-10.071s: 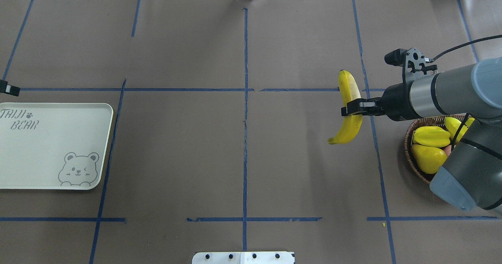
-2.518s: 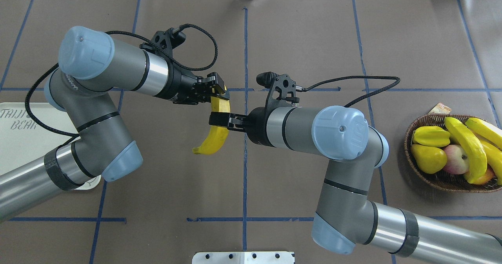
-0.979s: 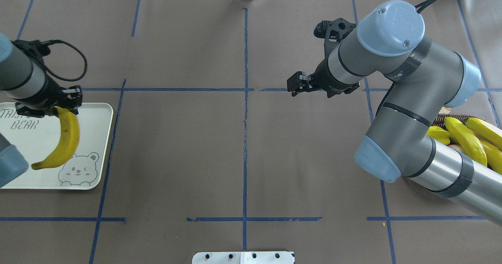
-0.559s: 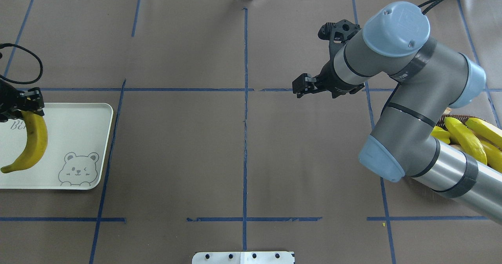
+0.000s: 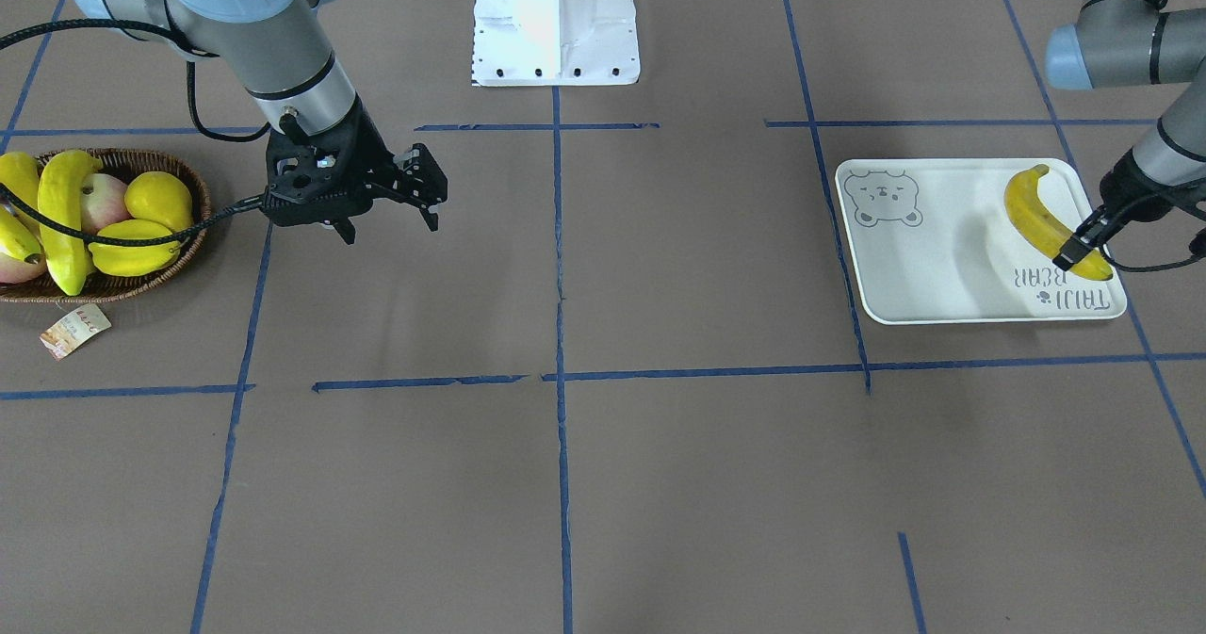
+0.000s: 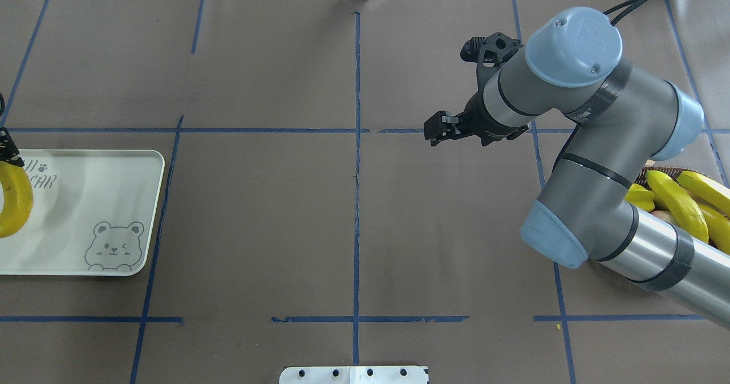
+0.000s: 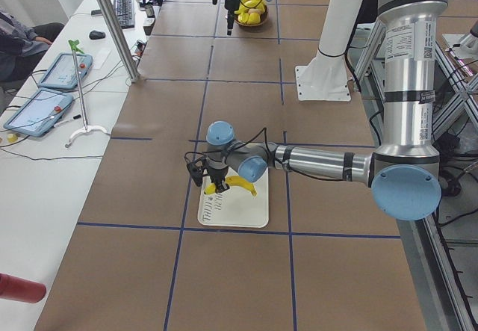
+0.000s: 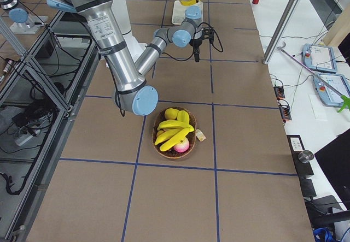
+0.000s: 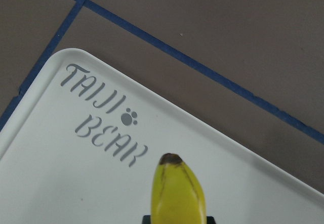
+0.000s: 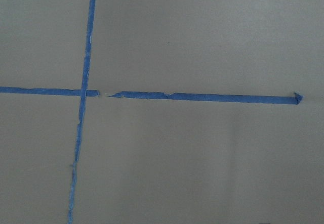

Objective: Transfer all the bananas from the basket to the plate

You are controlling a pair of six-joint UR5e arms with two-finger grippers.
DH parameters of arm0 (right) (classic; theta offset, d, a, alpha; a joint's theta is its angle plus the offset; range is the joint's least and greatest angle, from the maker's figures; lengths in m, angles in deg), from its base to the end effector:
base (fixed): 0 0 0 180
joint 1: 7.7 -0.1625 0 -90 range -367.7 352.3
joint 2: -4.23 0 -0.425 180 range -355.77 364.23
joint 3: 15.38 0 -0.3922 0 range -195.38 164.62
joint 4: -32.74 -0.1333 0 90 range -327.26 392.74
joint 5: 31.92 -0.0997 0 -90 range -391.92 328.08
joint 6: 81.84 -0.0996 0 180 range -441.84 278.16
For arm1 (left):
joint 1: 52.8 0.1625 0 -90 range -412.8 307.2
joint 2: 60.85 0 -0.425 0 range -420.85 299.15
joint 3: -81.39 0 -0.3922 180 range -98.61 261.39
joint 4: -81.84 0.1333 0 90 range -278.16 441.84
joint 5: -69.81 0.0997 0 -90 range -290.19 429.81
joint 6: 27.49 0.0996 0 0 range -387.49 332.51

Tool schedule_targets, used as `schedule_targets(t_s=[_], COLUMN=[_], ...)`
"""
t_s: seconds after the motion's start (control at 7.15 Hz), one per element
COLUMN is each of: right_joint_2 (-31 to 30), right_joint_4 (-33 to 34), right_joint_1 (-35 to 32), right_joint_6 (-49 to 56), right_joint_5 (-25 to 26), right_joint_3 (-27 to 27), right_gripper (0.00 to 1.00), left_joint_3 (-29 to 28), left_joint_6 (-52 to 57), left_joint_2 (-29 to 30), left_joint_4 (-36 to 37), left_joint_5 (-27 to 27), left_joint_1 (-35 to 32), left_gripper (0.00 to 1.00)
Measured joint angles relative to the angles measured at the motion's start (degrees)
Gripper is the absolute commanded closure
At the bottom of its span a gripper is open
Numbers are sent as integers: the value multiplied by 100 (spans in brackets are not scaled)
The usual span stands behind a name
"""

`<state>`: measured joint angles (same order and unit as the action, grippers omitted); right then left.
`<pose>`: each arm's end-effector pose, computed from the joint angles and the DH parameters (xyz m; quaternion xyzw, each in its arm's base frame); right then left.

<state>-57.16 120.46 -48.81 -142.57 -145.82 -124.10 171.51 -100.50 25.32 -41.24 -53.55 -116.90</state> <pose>-0.3934 -0.4667 0.2303 0.0829 -0.4437 0.0052 0.8923 0.1437 -0.4757 0.6355 -0.0531 0.3650 -0.3036 0.8785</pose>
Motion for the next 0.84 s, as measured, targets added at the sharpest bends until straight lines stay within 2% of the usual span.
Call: schedule_targets(t_s=[0.7, 0.84], right_joint_2=[9, 11], right_joint_4=[0, 0], right_joint_1=[6, 10], right_joint_6=[0, 0], right_joint_5=[8, 8], right_joint_3=[8, 8], right_gripper=[1, 1], left_joint_3=[-735, -783], left_joint_6=[296, 486], left_joint_2=[145, 145], left_joint_4=[-359, -402], left_joint_5=[-151, -150], left_joint_1=[-248, -251], left_gripper=[52, 21])
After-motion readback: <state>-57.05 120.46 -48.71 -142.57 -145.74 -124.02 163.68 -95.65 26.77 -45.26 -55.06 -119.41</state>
